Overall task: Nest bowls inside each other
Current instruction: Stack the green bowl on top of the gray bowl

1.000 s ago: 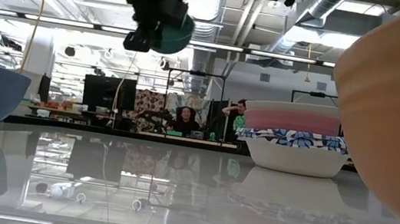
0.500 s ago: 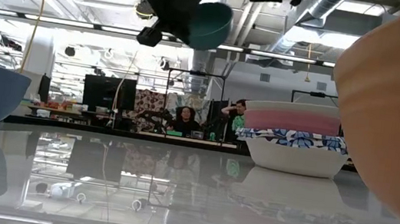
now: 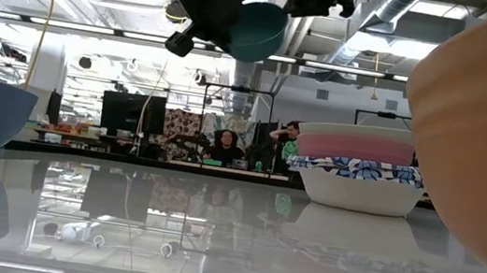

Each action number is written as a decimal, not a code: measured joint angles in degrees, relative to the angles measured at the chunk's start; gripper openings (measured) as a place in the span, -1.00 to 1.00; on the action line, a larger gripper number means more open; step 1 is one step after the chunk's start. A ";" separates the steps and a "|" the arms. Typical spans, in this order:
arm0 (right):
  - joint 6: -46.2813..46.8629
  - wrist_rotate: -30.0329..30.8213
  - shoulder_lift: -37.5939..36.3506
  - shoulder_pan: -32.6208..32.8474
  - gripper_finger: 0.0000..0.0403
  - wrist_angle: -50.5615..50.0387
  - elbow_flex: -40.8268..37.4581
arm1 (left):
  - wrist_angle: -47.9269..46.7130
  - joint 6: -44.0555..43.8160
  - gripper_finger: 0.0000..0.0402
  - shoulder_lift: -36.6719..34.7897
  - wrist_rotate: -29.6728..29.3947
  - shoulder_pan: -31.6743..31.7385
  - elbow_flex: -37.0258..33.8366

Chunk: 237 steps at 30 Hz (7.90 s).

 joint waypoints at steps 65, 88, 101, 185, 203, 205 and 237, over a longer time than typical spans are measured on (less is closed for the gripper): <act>20.19 -6.63 0.44 -4.11 -0.98 -20.16 0.04 | 11.15 -10.96 -0.21 4.79 8.11 -4.67 -0.09; 22.04 -27.33 0.81 -17.69 -0.98 -22.21 -0.09 | 10.15 -43.24 0.14 -4.58 21.51 -6.15 0.07; 24.61 -37.65 0.57 -30.06 -0.98 -35.14 -0.04 | 2.01 -76.87 0.14 -17.80 24.84 2.05 0.07; 25.17 -44.74 0.57 -6.99 -0.98 -67.56 -3.10 | -32.54 -116.69 0.14 -35.60 44.27 10.90 -0.04; 21.54 -45.57 -1.73 -6.86 -0.98 -64.49 -3.15 | -32.56 -116.83 0.14 -35.60 44.27 10.90 -0.04; 21.41 -45.57 -3.48 -6.98 -0.98 -64.38 -3.86 | -32.54 -116.83 0.14 -35.60 44.27 10.90 -0.04; 29.52 -49.96 -5.72 -6.64 -0.98 -56.81 -15.30 | -33.57 -117.77 0.14 -35.63 41.56 10.89 -0.04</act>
